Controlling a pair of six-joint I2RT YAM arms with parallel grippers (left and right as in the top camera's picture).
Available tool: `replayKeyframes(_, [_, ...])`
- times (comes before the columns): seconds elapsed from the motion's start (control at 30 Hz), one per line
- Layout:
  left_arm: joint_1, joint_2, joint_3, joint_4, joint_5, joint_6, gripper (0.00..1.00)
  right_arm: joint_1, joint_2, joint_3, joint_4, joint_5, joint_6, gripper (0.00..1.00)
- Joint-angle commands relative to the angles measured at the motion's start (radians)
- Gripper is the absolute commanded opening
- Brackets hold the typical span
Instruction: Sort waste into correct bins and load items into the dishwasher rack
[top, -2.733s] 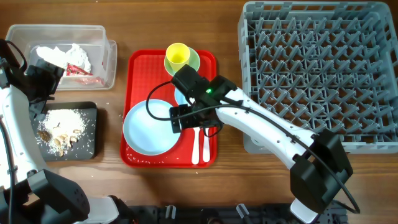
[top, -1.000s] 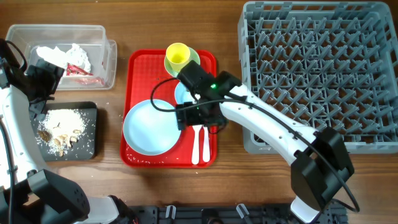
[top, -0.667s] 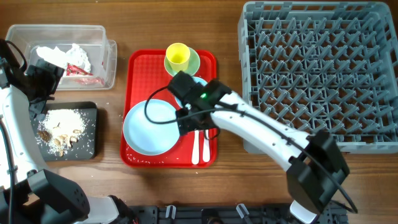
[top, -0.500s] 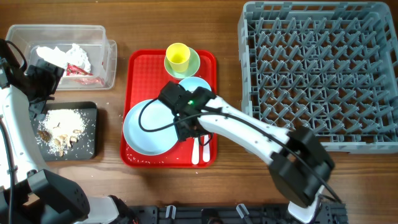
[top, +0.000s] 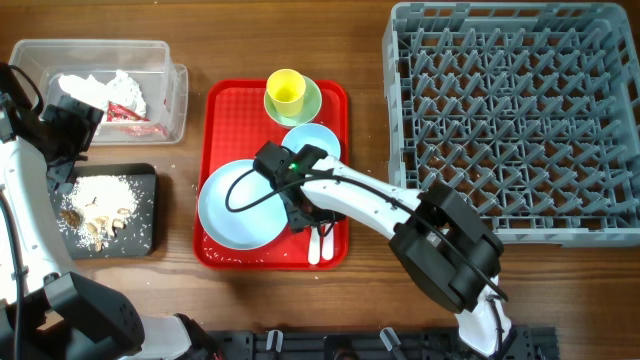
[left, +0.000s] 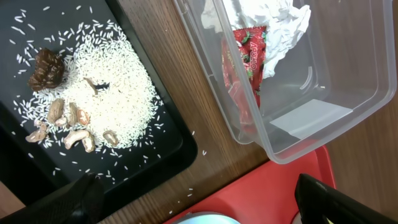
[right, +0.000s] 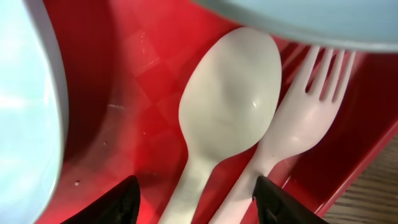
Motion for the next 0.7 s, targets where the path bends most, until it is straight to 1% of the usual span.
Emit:
replayKeyframes(0.0, [0.005,0.003,0.011,0.0,0.002,-0.002,1.0,-0.005,0.035,0.012,-0.013,0.023,0.005,0.59])
replayKeyframes(0.03, [0.005,0.003,0.011,0.0,0.002,-0.002,1.0,-0.006,0.032,0.023,-0.024,0.025,0.005,0.56])
replayKeyframes(0.2, [0.005,0.003,0.011,0.0,0.002,-0.002,1.0,-0.007,-0.006,0.064,-0.059,0.015,0.0,0.57])
replayKeyframes(0.37, [0.005,0.003,0.011,0.0,0.002,-0.002,1.0,-0.006,-0.012,0.062,-0.021,-0.092,-0.101,0.59])
replayKeyframes(0.47, [0.005,0.003,0.011,0.0,0.002,-0.002,1.0,-0.003,-0.011,0.046,0.002,-0.087,-0.089,0.6])
replayKeyframes(0.53, [0.005,0.003,0.011,0.0,0.002,-0.002,1.0,-0.003,-0.011,0.021,0.01,-0.044,-0.024,0.6])
replayKeyframes(0.67, [0.005,0.003,0.011,0.0,0.001,-0.002,1.0,-0.003,-0.01,-0.02,0.045,-0.04,-0.006,0.6])
